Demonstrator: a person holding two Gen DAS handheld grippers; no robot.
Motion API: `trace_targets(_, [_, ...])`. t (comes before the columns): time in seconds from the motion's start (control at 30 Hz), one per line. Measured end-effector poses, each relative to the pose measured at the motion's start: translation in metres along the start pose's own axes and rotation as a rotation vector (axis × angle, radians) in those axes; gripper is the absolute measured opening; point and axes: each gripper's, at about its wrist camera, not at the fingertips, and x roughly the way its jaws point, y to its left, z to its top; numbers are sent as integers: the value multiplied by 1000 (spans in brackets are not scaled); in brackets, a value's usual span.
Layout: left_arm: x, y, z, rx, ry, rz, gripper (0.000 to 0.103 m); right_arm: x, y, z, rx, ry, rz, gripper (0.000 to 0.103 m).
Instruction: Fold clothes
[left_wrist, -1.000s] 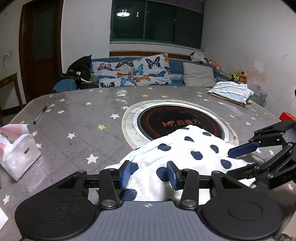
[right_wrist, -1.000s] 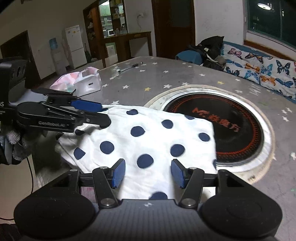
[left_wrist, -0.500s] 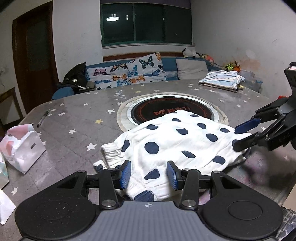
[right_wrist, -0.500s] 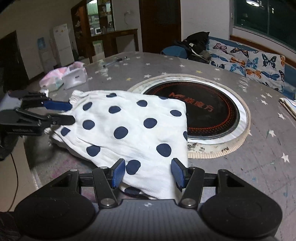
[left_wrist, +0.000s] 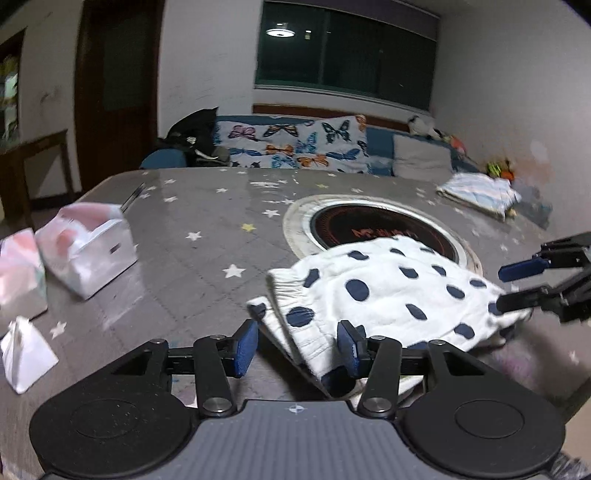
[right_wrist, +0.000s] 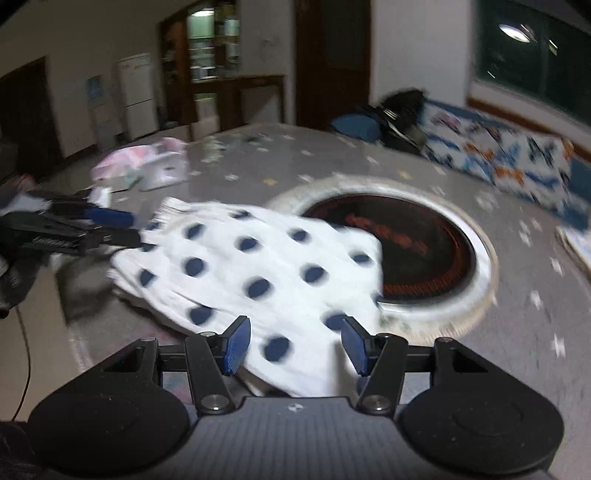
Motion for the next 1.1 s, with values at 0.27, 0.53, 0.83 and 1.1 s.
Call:
trace_targets(0.27, [-9,21,4,-170,12,15,68,15,66,21,-248,2,112,56])
trace_targets(0.53, [-12,33,1,-320,33,-23,75,44,133,23,-548,21,128,56])
trace_targets(0.83, [-2,38,-2,-499,73,-95,82,67,178,10,-810,13,50,54])
trace_targets(1.1, [8,40,-7,-624,101,-130,88,67,182,10,-798,-11,58,31])
